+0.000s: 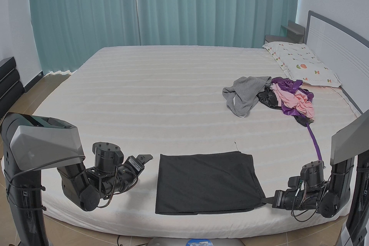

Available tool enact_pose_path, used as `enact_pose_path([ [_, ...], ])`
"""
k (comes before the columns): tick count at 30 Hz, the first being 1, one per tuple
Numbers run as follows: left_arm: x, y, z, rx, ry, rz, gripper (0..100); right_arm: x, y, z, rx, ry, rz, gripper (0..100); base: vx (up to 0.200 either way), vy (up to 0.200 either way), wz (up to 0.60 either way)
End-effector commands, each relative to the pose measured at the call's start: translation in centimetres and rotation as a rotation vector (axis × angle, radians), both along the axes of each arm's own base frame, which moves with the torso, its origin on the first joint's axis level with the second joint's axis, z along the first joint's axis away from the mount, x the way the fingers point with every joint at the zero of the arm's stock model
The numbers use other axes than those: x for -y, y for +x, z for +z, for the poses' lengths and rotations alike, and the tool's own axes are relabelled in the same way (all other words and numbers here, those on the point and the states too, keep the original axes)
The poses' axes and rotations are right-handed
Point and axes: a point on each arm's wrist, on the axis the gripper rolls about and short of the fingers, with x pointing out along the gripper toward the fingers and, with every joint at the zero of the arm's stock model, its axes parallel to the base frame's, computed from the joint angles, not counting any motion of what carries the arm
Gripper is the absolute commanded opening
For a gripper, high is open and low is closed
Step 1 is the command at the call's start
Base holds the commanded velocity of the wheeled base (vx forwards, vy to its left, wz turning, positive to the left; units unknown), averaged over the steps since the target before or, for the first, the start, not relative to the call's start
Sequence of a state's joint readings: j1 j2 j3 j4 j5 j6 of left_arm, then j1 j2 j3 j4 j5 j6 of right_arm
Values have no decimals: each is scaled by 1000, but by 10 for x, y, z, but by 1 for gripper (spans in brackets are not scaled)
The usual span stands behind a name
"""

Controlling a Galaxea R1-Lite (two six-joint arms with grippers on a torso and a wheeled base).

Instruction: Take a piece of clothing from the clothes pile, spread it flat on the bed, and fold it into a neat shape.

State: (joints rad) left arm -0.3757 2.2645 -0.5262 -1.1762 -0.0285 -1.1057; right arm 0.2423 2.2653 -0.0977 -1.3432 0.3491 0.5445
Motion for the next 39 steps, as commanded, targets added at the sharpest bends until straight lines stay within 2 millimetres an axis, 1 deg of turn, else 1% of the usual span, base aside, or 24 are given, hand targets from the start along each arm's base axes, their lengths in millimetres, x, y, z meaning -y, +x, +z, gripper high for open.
enact_pose_path([
  [1,0,0,0,1,0,1,100,0,0,-3,-7,-9,9,100,0,0,0],
  [4,0,0,0,1,0,1,100,0,2,-3,0,-8,12,100,0,0,0],
  [7,0,0,0,1,0,1,100,0,8,0,35,2,1,100,0,0,0],
  [10,0,0,0,0,-1,0,100,-2,29,6,116,29,-16,100,0,0,0],
  [11,0,0,0,1,0,1,100,-2,31,5,120,31,-18,100,0,0,0],
  [12,1,0,0,2,-1,-2,100,-4,45,2,140,46,-33,100,0,0,0],
  [13,0,1,1,3,-2,0,100,-5,51,-4,133,54,-44,100,0,0,0],
  [14,0,1,1,3,-2,0,100,-5,51,-4,133,54,-44,100,0,0,0],
  [15,1,1,1,8,-4,0,100,-9,69,-13,142,82,-82,100,0,0,0],
  [19,1,2,1,8,-3,1,100,-9,103,-9,178,141,-141,100,0,0,0],
  [22,1,2,1,8,-3,1,100,-12,123,-5,186,178,-168,100,0,0,0],
  [23,1,2,1,8,-2,-2,100,-13,125,-6,186,183,-171,100,0,0,0],
  [24,1,2,0,7,-1,0,100,-15,135,-8,173,208,-193,100,0,0,0],
  [26,1,2,0,7,-1,0,100,-15,135,-8,173,208,-193,100,0,0,0],
  [27,1,2,0,7,-1,-2,100,-16,147,-13,170,213,-200,100,0,0,0],
  [31,1,2,1,11,0,-1,100,-16,156,-12,189,227,-192,100,0,0,0],
  [36,2,3,-1,10,5,-2,100,-18,162,-15,196,242,-173,100,0,0,0],
  [39,1,2,-1,10,5,-2,100,-18,163,-18,179,237,-171,100,0,0,0],
])
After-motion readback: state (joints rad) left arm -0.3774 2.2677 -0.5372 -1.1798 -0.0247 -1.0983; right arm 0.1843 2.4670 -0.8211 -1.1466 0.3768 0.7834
